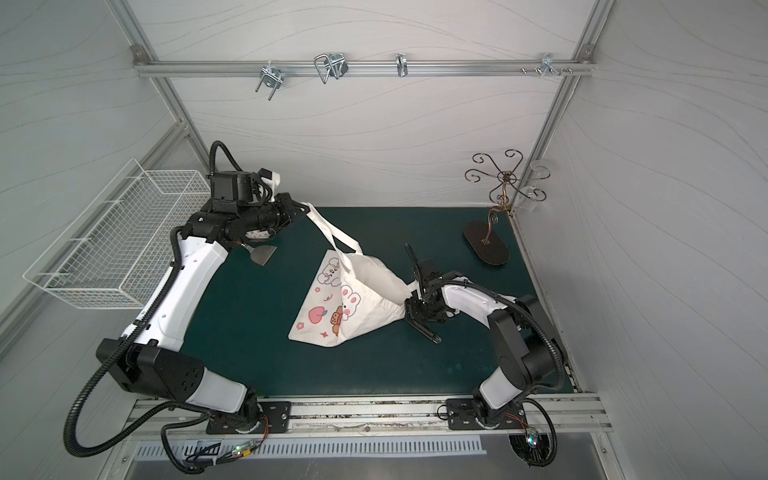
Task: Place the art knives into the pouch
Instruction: Pick up the utility knife at the center of the board.
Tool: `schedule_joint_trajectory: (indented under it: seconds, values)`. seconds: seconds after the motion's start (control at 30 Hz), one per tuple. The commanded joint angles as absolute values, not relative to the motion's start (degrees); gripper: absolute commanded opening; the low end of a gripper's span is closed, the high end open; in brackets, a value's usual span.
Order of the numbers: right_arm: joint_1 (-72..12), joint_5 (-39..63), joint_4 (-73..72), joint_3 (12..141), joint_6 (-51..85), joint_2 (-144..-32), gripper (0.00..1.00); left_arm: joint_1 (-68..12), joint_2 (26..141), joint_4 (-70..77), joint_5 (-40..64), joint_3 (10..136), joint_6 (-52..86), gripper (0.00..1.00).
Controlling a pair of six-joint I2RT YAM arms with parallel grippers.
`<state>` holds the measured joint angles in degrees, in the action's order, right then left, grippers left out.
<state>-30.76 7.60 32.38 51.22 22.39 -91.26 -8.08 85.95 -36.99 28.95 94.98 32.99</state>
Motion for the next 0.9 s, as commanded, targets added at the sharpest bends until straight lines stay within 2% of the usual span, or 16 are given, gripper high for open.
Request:
schedule_joint_trajectory:
  seconds: [0.0, 0.37, 0.47, 0.67, 0.87]
  values:
    - [-31.5, 8.6, 31.1, 50.7, 21.0, -92.6, 0.73, -8.0, 84.0, -34.4, 29.4, 95.5, 32.2, 0.0]
    - [-39.8, 0.2, 40.2, 50.9, 25.6, -93.2, 0.73, -8.0, 83.9, -33.9, 30.1, 95.4, 32.9, 0.0]
    - [-41.1, -1.2, 41.8, 50.6, 28.0, -93.8, 0.68, -8.0, 83.7, -34.2, 30.1, 95.4, 32.9, 0.0]
    - [-42.2, -1.7, 39.3, 47.8, 32.1, -95.7, 0.52, -8.0, 83.2, -33.9, 30.5, 95.3, 33.2, 0.0]
    - [-42.3, -0.6, 35.5, 48.6, 33.4, -101.2, 0.19, -8.1, 82.6, -34.2, 30.4, 94.8, 32.9, 0.0]
